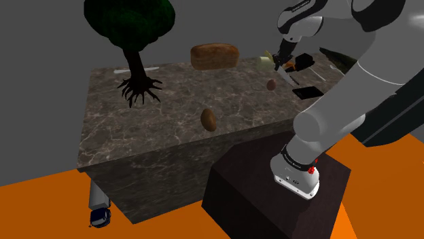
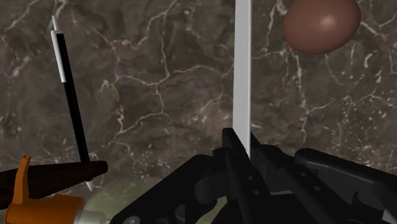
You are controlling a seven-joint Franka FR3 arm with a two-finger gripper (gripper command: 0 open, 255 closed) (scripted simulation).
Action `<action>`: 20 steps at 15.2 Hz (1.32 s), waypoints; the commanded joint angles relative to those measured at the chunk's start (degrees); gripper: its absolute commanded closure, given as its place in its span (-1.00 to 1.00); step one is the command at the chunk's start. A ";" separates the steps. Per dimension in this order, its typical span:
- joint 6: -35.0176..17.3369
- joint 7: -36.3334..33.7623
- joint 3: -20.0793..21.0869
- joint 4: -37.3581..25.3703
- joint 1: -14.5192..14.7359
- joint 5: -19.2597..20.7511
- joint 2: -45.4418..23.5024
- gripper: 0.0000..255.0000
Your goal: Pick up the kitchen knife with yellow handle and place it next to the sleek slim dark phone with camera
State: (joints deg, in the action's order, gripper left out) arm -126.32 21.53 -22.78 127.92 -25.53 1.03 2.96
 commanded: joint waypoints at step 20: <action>-8.13 1.91 -0.13 3.32 -0.03 -2.70 -5.18 -1.00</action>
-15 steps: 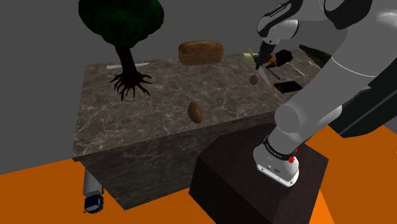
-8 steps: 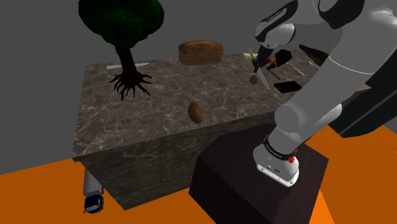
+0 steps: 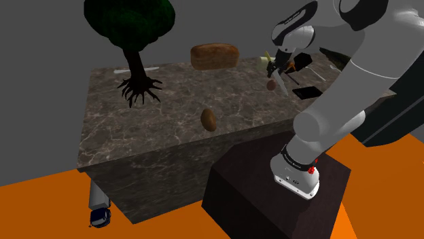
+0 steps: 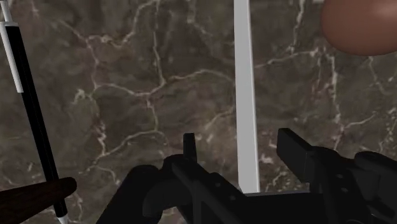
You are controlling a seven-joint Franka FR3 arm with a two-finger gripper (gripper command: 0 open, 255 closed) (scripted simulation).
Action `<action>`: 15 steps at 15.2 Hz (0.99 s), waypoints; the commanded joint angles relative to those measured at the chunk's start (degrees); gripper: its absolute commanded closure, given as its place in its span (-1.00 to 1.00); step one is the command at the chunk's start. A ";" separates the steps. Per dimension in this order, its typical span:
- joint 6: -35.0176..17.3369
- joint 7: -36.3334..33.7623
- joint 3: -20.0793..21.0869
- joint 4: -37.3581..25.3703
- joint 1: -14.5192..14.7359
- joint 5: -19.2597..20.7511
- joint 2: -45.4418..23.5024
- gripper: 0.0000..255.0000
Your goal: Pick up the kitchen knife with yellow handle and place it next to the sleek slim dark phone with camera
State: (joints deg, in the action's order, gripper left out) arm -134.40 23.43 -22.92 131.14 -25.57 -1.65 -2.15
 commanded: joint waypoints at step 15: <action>7.27 -1.85 0.07 -2.69 0.12 2.56 4.84 -1.00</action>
State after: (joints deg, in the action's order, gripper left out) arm -127.14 21.58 -22.86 128.45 -25.45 0.91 2.69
